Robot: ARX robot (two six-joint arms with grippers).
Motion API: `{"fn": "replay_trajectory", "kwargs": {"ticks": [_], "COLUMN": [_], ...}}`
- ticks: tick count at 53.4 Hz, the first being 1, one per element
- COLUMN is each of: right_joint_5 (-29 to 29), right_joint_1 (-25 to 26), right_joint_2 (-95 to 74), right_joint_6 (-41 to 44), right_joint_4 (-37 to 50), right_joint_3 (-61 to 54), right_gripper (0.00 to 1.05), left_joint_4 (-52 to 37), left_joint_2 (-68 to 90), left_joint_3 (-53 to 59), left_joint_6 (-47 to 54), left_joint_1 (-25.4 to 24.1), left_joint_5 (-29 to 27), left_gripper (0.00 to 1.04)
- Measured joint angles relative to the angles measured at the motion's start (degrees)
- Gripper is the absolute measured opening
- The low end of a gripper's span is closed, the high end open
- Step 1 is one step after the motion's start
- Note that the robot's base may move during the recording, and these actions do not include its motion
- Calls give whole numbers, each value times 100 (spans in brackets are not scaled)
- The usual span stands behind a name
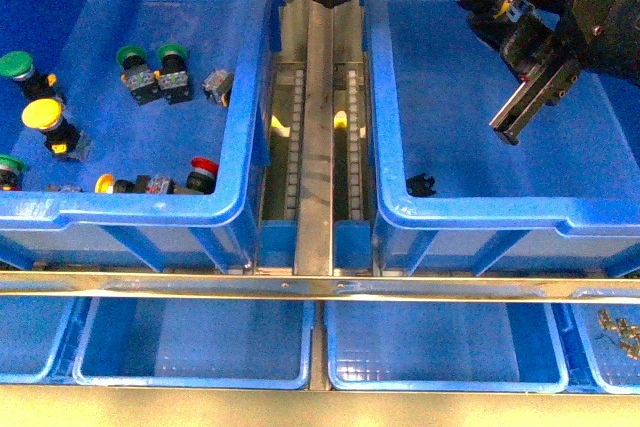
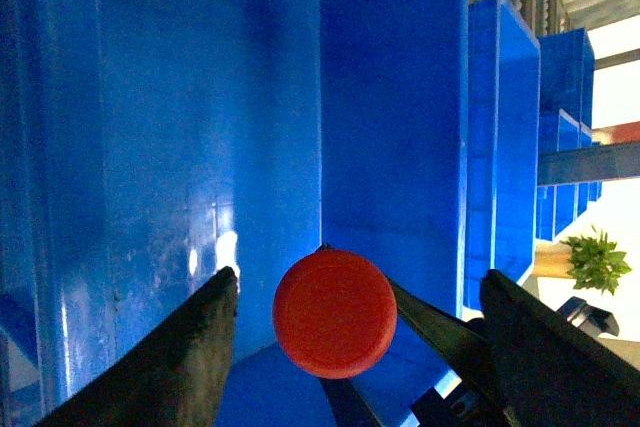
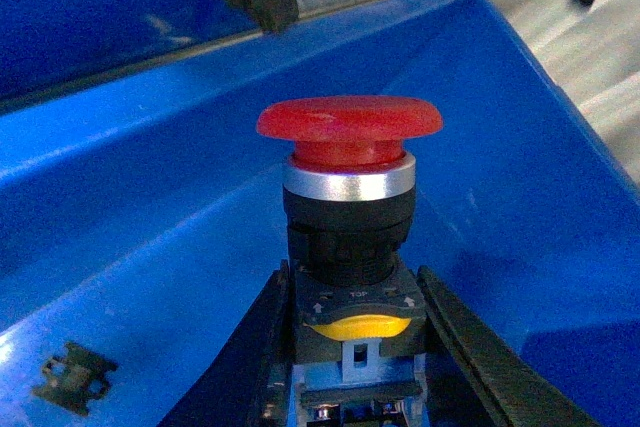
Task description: Pick red and yellow buttons and place in box
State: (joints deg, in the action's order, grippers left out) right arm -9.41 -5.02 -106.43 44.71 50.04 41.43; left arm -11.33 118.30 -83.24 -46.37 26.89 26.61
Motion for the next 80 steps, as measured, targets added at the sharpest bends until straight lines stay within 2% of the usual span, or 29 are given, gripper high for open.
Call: {"fn": "replay_trajectory", "kwargs": {"ticks": [7, 12, 29, 38, 43, 57, 72, 77, 80], "right_joint_5": [0, 0, 96, 219, 254, 299, 529, 557, 553], "right_joint_1": [9, 17, 155, 391, 507, 562, 466, 426, 393], "right_joint_2": [0, 0, 0, 50, 310, 1056, 1751, 1930, 1996], "right_joint_6": [-13, -15, -20, -208, -428, -942, -1519, -1646, -1674], "right_joint_4": [-22, -28, -59, -157, -291, -643, -1128, -1222, -1248], "right_joint_3": [0, 0, 0, -4, -81, -354, -560, -629, -667], "right_gripper": [27, 27, 27, 27, 27, 27, 27, 27, 27], "left_joint_4": [-33, -87, -50, -540, -702, -87, 350, 256, -629], "left_joint_2": [-120, -251, -1130, -2144, -2914, -4570, -5600, -5700, -5674], "left_joint_3": [142, 367, 1521, 2647, 3504, 4916, 5501, 5604, 5901], "left_joint_6": [4, 33, 669, 1869, 2634, 3230, 3158, 3198, 3467], "left_joint_1": [-87, -155, -466, -809, -1220, -2448, -3314, -3414, -3467], "left_joint_5": [-55, -109, -881, -1912, -2188, -2494, -2500, -2518, -2203], "left_gripper": [99, 97, 97, 97, 97, 97, 97, 97, 90]}}
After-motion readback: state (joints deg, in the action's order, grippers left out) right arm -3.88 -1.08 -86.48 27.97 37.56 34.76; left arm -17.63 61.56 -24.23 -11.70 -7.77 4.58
